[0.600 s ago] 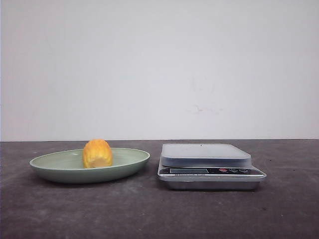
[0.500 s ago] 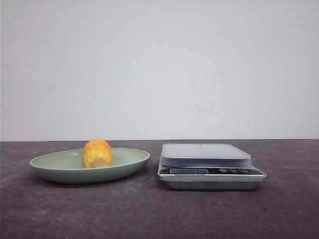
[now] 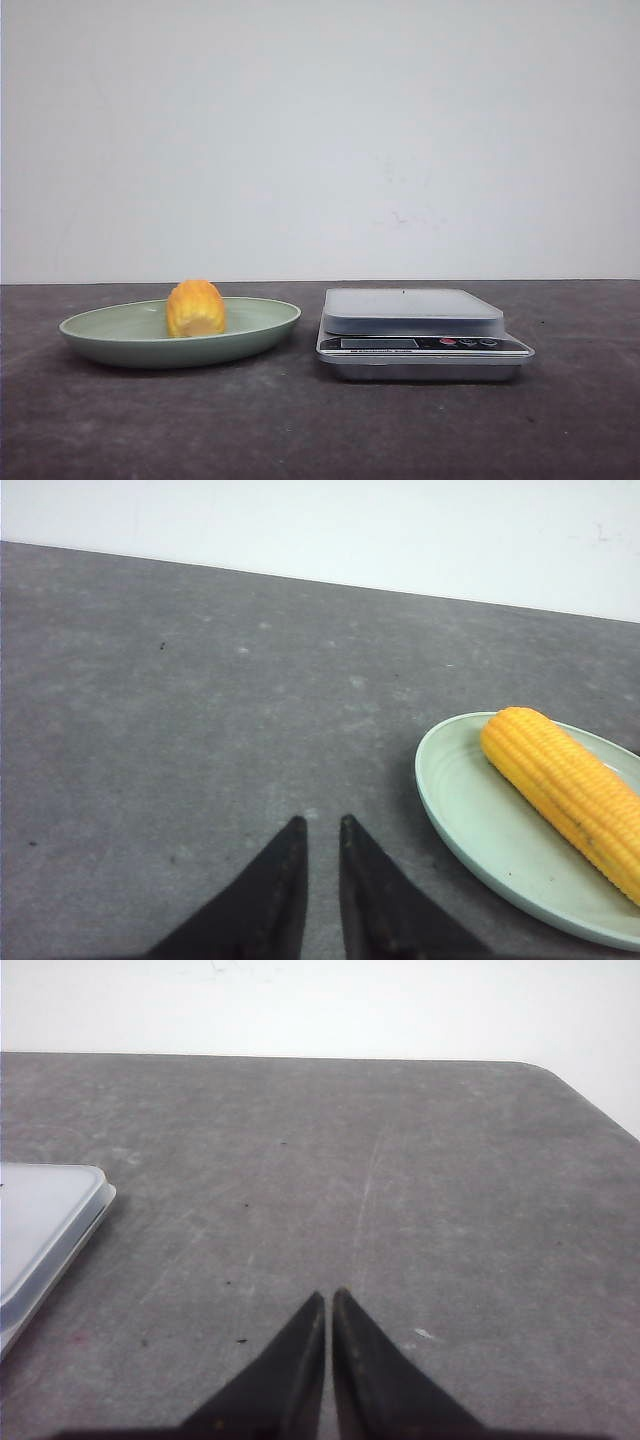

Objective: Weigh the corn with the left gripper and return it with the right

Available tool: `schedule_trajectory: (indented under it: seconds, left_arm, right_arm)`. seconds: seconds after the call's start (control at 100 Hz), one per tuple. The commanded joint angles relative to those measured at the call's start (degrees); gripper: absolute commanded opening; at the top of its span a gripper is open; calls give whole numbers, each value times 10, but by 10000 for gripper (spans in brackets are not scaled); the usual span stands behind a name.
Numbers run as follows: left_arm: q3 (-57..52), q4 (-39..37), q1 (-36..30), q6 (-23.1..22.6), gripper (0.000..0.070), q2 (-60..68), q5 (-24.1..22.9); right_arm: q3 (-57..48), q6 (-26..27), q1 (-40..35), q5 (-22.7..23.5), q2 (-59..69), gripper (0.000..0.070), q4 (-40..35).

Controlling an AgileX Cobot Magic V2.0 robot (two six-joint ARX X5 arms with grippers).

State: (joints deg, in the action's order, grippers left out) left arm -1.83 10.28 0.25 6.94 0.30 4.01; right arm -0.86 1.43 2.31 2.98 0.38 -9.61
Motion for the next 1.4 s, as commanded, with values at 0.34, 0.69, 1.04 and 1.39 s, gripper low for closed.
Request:
schedule_trajectory:
  seconds: [0.34,0.69,1.04,1.39]
  left_arm:
    - [10,3,0,-6,15,-1,1]
    - [10,3,0,-6,15,-1,1]
    - [10,-8,0,-3,15,-1,0]
    - [-11,-81,0,135,13,0,-2]
  right_arm:
    - [3,1,0,1,-2,7,5]
    - [3,0,0,0,-1,7,-4]
    - [3,1,0,2,-1,7,-4]
    - [-34,122,0,1,1,4,-13]
